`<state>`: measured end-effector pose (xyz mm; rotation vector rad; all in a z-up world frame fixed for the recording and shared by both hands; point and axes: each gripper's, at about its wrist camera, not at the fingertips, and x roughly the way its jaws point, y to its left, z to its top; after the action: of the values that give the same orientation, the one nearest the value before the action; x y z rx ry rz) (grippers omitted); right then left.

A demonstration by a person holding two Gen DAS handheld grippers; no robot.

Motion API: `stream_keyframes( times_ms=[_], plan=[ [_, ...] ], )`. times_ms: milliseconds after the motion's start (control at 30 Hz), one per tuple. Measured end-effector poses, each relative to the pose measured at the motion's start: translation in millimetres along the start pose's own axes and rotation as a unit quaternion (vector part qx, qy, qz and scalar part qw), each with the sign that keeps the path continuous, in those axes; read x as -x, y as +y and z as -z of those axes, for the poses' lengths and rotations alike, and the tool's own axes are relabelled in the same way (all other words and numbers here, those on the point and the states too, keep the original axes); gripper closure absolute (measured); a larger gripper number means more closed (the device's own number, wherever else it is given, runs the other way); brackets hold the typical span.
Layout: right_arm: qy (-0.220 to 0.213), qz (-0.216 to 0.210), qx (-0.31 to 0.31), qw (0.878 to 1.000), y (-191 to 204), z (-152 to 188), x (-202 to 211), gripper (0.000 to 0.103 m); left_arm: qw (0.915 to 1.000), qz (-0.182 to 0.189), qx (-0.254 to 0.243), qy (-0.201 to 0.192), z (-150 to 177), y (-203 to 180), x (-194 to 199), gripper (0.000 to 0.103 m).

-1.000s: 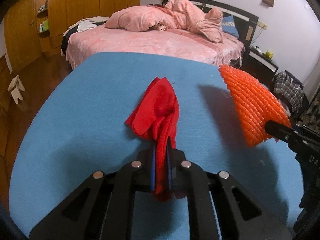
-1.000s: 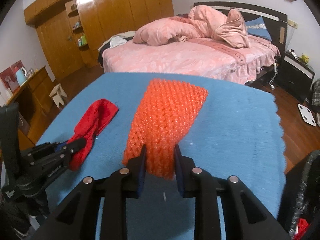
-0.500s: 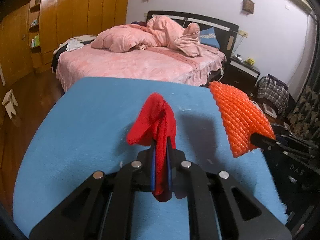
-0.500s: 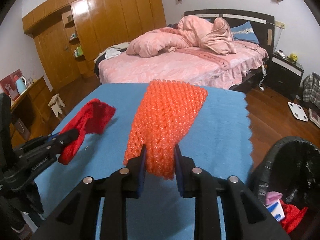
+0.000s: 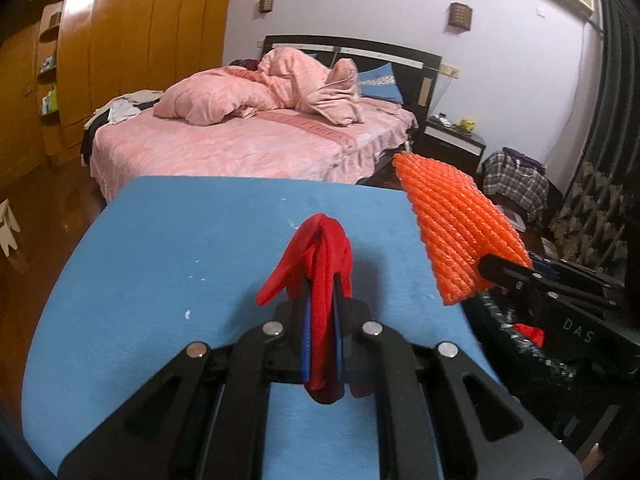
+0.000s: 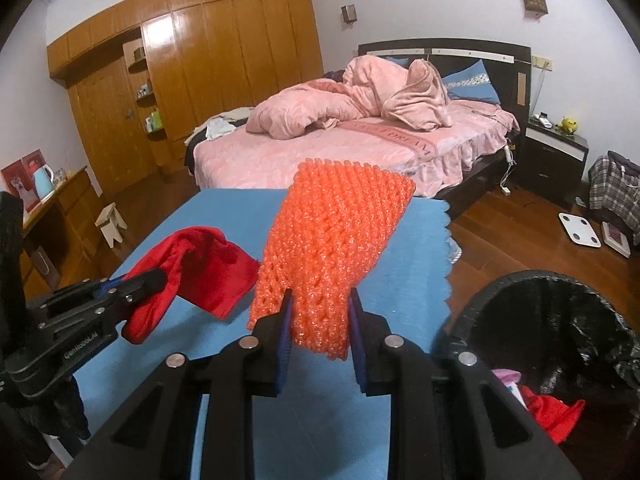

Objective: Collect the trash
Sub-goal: 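Carry the red sock and orange pad over the bin and open both grippers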

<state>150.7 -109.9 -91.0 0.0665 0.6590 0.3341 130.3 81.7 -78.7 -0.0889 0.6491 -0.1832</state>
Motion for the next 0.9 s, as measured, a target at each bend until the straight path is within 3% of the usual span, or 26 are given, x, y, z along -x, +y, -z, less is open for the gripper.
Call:
stream_keyframes(
  times_ms=[433,900],
  plan=[
    [-0.027,0.032,-0.027,0.999,-41,10,55,0.078,0.9986,0.039,-0.028,-0.022,-2,-55,21,0.095],
    [-0.043,0.089,-0.061,0.993,-104,26,100,0.078,0.9924,0.092,-0.077,-0.028,-9,-126,18,0.095]
  ],
)
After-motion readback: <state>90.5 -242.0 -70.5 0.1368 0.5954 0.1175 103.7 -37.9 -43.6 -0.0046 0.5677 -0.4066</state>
